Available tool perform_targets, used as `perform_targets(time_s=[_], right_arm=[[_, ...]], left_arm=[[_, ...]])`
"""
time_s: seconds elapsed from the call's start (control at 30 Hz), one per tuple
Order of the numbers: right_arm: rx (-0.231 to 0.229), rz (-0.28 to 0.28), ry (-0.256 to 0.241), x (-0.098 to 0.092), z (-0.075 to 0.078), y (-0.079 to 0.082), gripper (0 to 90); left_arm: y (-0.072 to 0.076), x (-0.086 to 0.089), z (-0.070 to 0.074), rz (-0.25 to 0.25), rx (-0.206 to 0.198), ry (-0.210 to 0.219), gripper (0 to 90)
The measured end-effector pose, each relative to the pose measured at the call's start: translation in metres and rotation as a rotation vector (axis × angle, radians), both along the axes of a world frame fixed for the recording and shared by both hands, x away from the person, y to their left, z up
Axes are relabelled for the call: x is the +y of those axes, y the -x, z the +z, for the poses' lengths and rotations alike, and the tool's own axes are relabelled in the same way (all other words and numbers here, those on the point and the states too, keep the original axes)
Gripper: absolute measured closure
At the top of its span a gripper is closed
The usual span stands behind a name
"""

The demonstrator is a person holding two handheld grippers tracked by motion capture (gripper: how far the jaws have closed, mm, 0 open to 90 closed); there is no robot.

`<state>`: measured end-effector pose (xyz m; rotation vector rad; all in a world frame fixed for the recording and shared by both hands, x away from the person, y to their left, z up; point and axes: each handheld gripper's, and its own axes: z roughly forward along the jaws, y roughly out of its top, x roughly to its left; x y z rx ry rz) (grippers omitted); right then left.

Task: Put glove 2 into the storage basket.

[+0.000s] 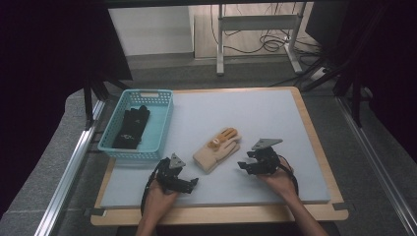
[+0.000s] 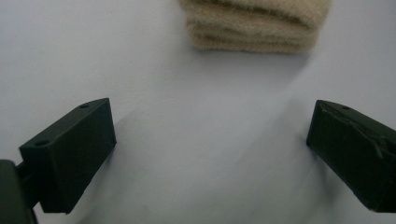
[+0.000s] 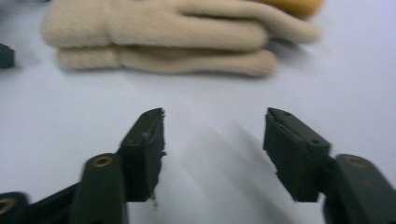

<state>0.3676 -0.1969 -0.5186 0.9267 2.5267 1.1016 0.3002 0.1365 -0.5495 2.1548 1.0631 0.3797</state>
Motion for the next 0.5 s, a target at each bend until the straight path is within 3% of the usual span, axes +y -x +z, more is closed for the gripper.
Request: perform_targets(time_s=[0.17,0.5], right_arm=[[-0.029,-0.047,0.018,-0.02,0.001,0.001,25.5],[-0.05,-0.121,0.03,-0.058,-0.005,0.007,17.9]], left_arm=[[0.0,0.0,0.0,0.0,0.0,0.0,1.7],[0.0,0.0,0.0,0.001,-0.001,-0.001,1.6]])
